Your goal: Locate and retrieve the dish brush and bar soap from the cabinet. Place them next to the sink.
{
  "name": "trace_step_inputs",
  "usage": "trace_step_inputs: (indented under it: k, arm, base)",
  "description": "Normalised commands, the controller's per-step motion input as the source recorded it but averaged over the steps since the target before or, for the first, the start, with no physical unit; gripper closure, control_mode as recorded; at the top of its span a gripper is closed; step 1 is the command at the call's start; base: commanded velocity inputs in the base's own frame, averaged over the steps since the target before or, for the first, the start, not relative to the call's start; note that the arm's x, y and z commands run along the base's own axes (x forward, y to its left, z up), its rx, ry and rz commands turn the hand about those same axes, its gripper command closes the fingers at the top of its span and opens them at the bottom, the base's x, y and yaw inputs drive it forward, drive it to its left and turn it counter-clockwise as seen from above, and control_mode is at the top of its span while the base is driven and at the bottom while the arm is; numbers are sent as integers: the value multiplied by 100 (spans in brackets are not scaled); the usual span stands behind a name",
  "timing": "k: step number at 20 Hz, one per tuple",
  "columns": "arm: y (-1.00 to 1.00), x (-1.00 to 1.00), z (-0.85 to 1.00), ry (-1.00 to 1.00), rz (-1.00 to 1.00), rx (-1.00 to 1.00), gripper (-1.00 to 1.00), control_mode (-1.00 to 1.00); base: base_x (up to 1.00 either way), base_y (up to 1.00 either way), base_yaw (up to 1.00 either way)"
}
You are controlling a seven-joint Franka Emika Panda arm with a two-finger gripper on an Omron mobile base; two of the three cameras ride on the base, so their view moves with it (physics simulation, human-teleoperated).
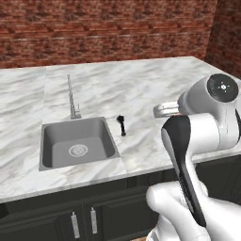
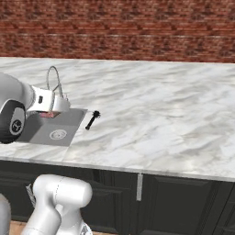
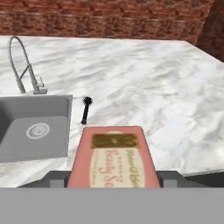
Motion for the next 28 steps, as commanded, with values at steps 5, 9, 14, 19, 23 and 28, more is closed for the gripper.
trace_step_inputs:
  k: [5,9,14,19,23,28]
  arm:
    - [3,56,-66,37,-4,-5,100,-100]
    - [0,37,-58,10,-2,1,100,-100]
    - [0,32,-43,-3,0,8,100,-100]
    - [4,33,-38,-9,0,10,100,-100]
    - [4,36,-50,-1,0,13,100,-100]
    - [3,30,-55,9,0,8,100,-100]
  base:
    - [0,0,0]
    - [0,0,0]
    - [0,0,0]
    - [0,0,0]
    - [0,0,0]
    - [0,0,0]
